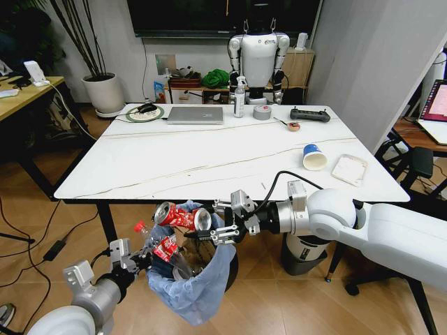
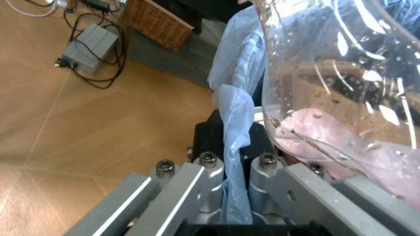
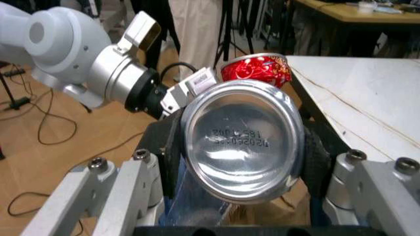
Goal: Pick up the trash bin and place the trash from the table into it.
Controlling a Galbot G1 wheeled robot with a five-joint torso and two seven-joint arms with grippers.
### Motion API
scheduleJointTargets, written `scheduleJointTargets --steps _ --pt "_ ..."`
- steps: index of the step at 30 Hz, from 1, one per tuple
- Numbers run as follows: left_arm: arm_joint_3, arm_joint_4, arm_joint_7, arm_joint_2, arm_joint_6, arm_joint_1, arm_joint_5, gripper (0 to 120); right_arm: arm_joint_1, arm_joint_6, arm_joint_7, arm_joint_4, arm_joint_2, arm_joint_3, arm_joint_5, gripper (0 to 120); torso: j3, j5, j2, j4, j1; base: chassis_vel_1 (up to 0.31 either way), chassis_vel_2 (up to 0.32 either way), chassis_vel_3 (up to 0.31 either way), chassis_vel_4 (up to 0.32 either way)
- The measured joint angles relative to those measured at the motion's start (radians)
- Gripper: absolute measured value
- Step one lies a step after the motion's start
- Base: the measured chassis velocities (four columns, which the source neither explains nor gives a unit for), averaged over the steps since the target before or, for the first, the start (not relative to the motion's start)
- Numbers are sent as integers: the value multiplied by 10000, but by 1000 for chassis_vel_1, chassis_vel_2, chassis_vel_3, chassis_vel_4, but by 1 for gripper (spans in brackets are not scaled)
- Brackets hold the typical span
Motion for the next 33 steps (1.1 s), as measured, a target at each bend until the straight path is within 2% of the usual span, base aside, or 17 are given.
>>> scheduleJointTargets --steps 19,33 --pt "-192 -47 -65 -85 51 71 49 0 727 -2746 733 1379 -587 303 183 49 -1 0 0 1 -2 0 0 0 0" --pt "-257 -107 -87 -221 66 97 96 0 657 -3191 1302 1645 -785 500 142 49 -1 0 0 2 -2 0 0 0 0"
